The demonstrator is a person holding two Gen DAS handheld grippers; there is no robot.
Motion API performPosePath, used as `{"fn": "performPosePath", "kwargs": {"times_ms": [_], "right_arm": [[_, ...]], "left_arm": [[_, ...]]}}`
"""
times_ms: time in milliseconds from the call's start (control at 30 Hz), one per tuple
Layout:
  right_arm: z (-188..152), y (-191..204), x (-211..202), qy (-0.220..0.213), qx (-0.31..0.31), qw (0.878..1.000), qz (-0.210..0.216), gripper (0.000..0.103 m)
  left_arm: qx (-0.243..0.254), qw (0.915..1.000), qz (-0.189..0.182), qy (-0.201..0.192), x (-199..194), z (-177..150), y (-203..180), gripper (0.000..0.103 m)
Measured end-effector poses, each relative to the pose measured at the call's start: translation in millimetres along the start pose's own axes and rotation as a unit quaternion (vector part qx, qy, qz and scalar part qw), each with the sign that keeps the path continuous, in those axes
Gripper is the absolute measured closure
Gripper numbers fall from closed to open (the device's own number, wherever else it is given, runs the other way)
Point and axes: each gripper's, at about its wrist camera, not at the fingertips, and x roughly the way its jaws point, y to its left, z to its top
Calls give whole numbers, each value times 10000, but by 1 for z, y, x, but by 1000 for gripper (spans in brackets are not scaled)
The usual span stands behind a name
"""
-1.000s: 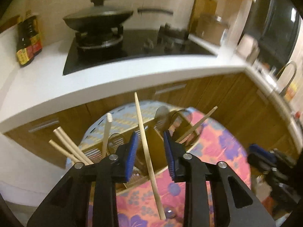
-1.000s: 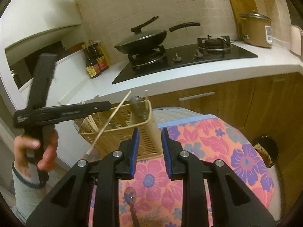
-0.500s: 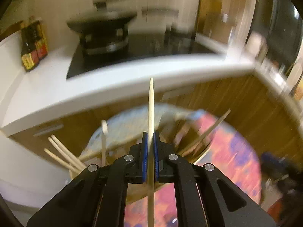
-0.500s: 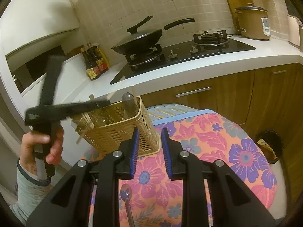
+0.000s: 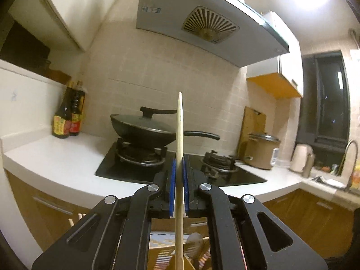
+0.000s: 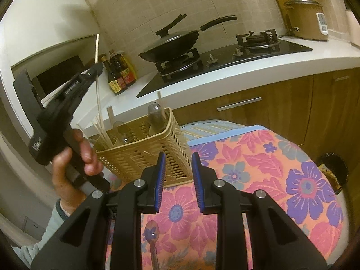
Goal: Organize utensils
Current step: 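Lower the left tool's chopstick into the caddy and open it, then grasp a chopstick with the right tool while the left tool grasps a spoon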
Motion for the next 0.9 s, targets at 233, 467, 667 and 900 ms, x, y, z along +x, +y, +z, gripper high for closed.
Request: {"fn": "performPosePath", "kwargs": {"times_ms": [233,467,667,900], "right_arm": [[-1,-13,14,24,161,9998,139,82],[-3,-13,13,2,202,9997,119,82],[-8,-8,-5,-54,263,9996,90,79],[-31,-5,-35,95,192,9991,-377,44]], "left_arm": [[336,9990,268,-102,5,-24,-6,99],[49,9998,163,40,-6,-32,11,95],[-467,9979,-142,416,-42,-27,35,78],[-748,9914,-415,990,-113,-31,48,50]]}}
